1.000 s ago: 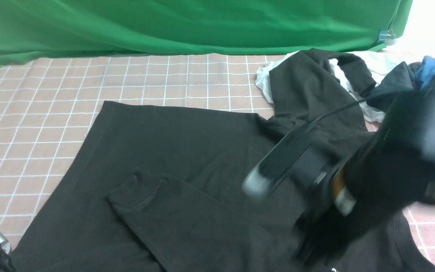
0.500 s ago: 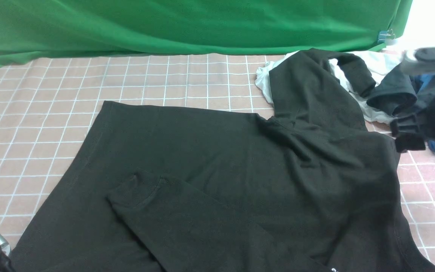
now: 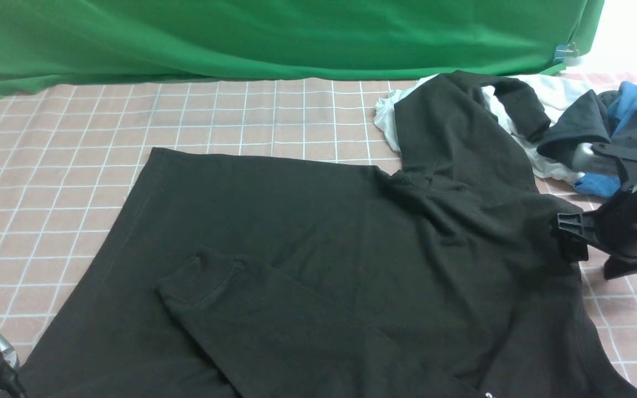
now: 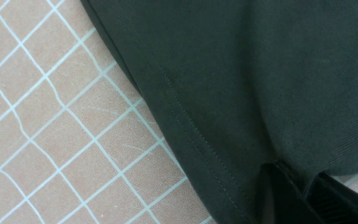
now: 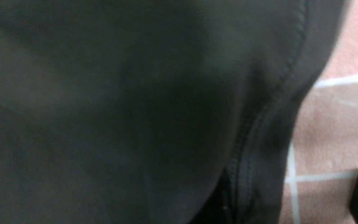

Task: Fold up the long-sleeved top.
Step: Use your right arm to clamp the cuff farthest to him, then use the right arm to drag and drop the cuff onto the cuffclosest to the right arm

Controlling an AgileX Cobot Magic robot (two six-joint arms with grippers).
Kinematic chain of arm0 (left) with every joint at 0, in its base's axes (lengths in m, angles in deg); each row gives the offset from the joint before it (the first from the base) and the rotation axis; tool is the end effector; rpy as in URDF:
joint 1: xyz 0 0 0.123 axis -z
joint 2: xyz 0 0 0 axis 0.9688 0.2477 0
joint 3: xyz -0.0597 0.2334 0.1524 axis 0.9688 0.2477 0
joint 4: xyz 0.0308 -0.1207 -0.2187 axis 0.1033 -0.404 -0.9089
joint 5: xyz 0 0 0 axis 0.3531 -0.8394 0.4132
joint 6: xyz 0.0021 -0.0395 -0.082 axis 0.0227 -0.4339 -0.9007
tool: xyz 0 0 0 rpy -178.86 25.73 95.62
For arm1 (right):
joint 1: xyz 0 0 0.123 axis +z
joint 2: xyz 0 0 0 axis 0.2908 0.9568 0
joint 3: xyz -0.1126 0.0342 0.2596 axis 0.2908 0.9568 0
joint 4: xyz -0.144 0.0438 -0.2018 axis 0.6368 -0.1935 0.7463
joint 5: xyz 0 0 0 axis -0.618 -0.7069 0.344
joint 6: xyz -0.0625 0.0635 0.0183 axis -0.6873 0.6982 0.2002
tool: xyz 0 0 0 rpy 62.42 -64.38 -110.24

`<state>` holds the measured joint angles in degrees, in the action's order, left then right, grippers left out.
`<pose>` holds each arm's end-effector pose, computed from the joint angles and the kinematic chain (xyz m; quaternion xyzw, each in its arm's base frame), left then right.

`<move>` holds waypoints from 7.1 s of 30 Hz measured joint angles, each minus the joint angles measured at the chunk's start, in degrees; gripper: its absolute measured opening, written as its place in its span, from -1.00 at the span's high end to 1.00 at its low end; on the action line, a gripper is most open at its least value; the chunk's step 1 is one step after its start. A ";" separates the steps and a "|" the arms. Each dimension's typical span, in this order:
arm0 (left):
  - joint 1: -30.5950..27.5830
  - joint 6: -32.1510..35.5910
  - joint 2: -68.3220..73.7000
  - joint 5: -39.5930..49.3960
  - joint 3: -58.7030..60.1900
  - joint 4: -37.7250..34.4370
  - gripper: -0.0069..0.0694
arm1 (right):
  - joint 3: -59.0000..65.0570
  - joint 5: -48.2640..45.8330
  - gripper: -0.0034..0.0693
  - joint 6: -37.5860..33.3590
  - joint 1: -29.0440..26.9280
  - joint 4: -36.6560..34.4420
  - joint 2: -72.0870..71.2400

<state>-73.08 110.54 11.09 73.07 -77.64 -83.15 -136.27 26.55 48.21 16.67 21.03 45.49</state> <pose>0.0786 -0.0049 0.2624 0.3237 0.9248 0.0507 0.1936 0.3238 0.0086 0.1524 0.1056 0.9882 0.0643 0.0901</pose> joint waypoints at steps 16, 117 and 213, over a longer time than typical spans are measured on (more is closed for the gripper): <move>0.00 0.00 0.00 -0.57 0.00 -0.07 0.72 | -0.23 -2.34 0.74 -6.21 2.24 1.68 -0.14; 0.70 0.15 0.00 -2.17 0.01 -2.81 0.72 | 5.36 -3.09 0.53 -0.05 6.80 3.98 -31.43; 0.70 0.80 0.00 -3.80 0.01 1.25 0.72 | -95.23 -18.18 0.73 -31.54 11.78 -0.43 31.58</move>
<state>-72.38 111.34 11.09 69.27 -77.63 -81.90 -231.50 8.37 16.67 28.45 20.60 77.07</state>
